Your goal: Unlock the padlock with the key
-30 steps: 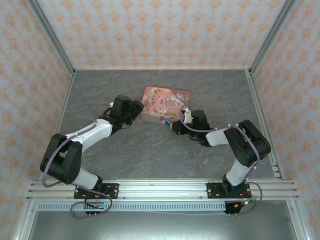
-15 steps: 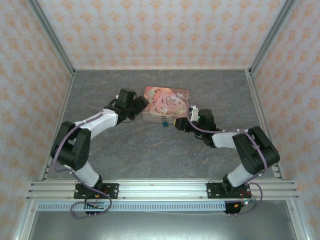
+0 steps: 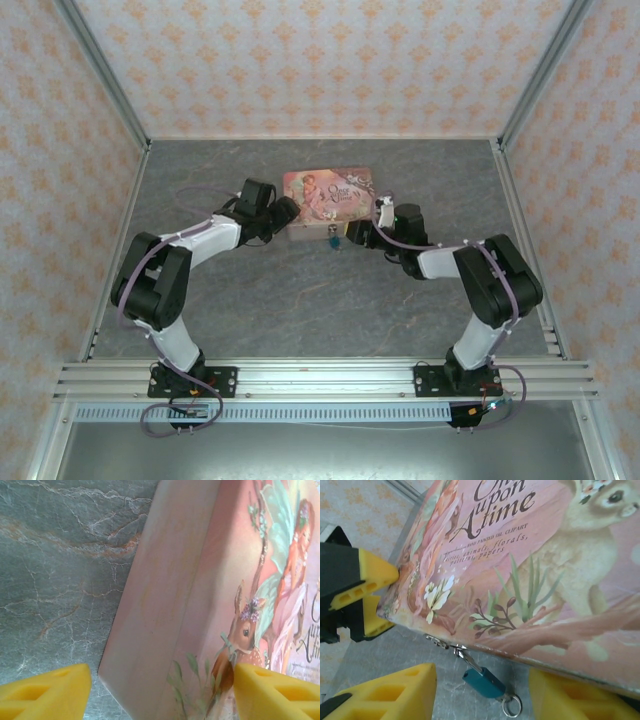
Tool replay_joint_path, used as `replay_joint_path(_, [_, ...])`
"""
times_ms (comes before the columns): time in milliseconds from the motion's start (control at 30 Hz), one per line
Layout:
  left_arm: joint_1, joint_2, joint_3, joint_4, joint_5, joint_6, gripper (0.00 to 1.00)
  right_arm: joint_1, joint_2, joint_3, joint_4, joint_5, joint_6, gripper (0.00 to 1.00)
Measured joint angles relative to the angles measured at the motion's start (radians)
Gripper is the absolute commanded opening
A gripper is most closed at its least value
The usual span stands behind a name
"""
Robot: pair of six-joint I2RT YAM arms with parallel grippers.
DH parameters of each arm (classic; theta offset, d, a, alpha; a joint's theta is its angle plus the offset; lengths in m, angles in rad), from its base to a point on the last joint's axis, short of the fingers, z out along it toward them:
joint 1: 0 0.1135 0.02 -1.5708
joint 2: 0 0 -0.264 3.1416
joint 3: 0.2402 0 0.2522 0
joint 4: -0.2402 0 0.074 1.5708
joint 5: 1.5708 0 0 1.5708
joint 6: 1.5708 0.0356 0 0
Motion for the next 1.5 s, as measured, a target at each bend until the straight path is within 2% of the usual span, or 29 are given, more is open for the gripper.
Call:
replay_joint_path(300, [-0.002, -0.097, -0.153, 0.093, 0.003, -0.034, 0.73, -0.037, 0.053, 0.026, 0.063, -0.028, -0.028, 0.53])
replay_joint_path(500, [-0.026, -0.111, -0.164, 0.095, -0.018, -0.053, 0.73, -0.037, -0.017, -0.069, 0.068, -0.029, -0.096, 0.54])
replay_joint_path(700, [-0.039, -0.124, -0.169, 0.082, -0.032, -0.06, 0.73, -0.037, 0.005, -0.123, 0.155, -0.116, -0.103, 0.54])
replay_joint_path(800, [-0.049, -0.135, -0.179, 0.077, -0.042, -0.069, 0.74, -0.031, 0.017, -0.129, 0.161, -0.111, -0.126, 0.56])
replay_joint_path(933, [-0.065, -0.145, -0.185, 0.072, -0.054, -0.081, 0.74, 0.018, 0.015, -0.13, 0.129, -0.035, -0.206, 0.58])
replay_joint_path(1167, [-0.089, -0.145, -0.186, 0.072, -0.065, -0.104, 0.74, 0.146, 0.006, -0.133, 0.048, 0.191, -0.369, 0.59])
replay_joint_path(1300, [-0.089, -0.145, -0.188, 0.075, -0.066, -0.106, 0.74, 0.177, 0.006, -0.132, 0.004, 0.295, -0.44, 0.59])
replay_joint_path(1500, [-0.093, -0.145, -0.19, 0.08, -0.072, -0.113, 0.74, 0.201, 0.01, -0.112, -0.03, 0.372, -0.507, 0.59])
